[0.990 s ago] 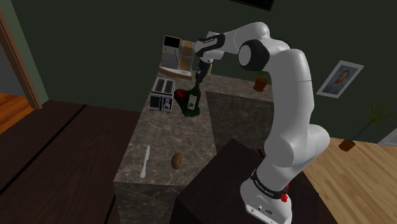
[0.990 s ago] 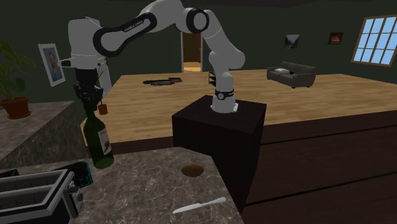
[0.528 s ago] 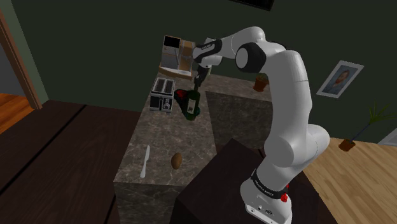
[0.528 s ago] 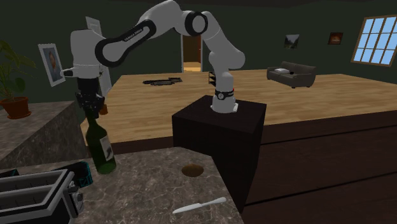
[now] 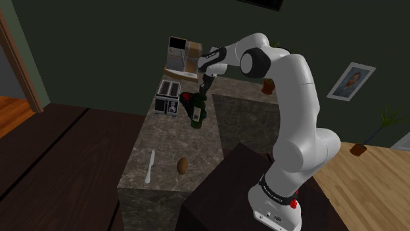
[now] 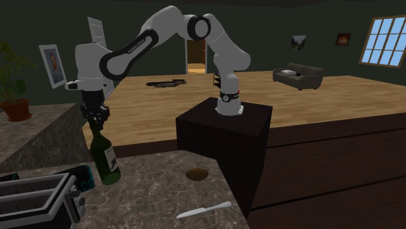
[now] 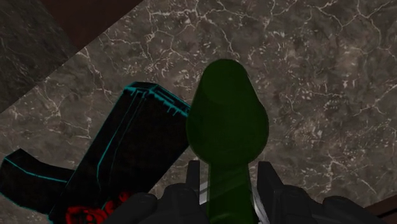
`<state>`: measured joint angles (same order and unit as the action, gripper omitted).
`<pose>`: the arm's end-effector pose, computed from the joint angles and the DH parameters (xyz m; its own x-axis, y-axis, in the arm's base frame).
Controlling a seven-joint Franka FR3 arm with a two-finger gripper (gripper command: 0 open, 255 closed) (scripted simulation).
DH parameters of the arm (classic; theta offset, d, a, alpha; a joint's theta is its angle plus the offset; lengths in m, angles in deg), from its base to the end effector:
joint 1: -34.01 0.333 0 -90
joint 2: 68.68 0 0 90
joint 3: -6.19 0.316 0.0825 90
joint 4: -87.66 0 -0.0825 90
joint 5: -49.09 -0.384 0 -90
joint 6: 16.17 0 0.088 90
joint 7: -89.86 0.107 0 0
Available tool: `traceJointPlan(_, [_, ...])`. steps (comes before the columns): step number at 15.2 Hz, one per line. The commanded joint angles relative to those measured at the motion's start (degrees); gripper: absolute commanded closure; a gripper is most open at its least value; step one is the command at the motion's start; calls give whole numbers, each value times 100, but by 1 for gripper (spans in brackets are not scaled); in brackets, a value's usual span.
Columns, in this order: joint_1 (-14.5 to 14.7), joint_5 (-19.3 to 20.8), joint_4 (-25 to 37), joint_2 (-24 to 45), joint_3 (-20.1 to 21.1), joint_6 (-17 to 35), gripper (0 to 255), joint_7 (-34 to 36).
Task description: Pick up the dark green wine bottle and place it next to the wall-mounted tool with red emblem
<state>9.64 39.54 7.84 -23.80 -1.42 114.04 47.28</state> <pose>0.6428 -0.3717 0.2534 0.9862 0.1280 0.1054 0.1247 -0.9915 0.0370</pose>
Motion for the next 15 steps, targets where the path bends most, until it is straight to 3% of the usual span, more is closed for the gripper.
traceJointPlan(1, [-2,-4,-12,16,3,37,255,-5])
traceJointPlan(7, [-2,-4,-12,17,3,37,255,-5])
traceJointPlan(8, [-2,-4,-16,14,3,38,0,-6])
traceJointPlan(15, [12,27,-73,-251,-27,-170,0,9])
